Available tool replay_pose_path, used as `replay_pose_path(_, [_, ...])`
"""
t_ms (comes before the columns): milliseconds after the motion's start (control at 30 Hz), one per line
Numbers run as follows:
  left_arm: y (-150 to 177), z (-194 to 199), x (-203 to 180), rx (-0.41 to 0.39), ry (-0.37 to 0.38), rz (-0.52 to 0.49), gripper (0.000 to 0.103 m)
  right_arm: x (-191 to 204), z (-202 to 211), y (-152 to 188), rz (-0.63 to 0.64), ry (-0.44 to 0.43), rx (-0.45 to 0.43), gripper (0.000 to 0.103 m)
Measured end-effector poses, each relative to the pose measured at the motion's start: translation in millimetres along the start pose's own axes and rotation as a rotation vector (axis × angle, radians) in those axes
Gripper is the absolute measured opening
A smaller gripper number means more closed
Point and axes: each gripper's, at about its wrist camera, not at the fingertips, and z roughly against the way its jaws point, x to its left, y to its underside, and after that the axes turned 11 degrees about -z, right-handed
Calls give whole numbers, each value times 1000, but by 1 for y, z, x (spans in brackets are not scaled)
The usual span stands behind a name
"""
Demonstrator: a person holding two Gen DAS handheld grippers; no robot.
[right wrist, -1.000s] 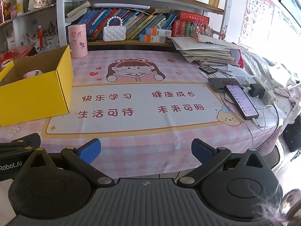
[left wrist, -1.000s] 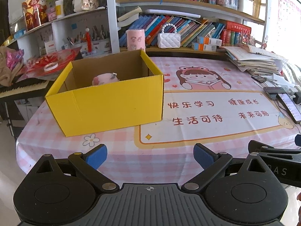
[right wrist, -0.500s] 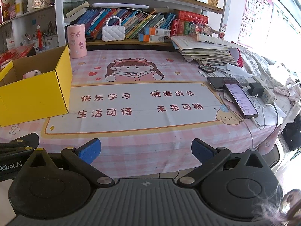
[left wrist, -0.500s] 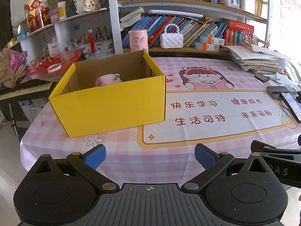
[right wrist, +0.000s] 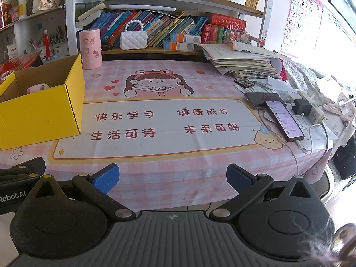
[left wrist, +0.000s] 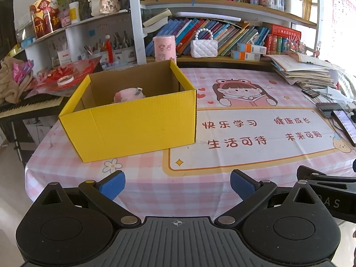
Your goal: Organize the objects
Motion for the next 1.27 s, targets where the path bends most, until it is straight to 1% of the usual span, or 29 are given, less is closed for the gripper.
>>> replay_pose_path(867, [1, -2, -3, 28, 1, 17, 102, 0, 0, 1, 1, 1, 0, 103])
replay_pose_path(1267, [-2, -4, -6, 25, -11, 20, 102, -4, -1, -1, 3, -2, 5, 103])
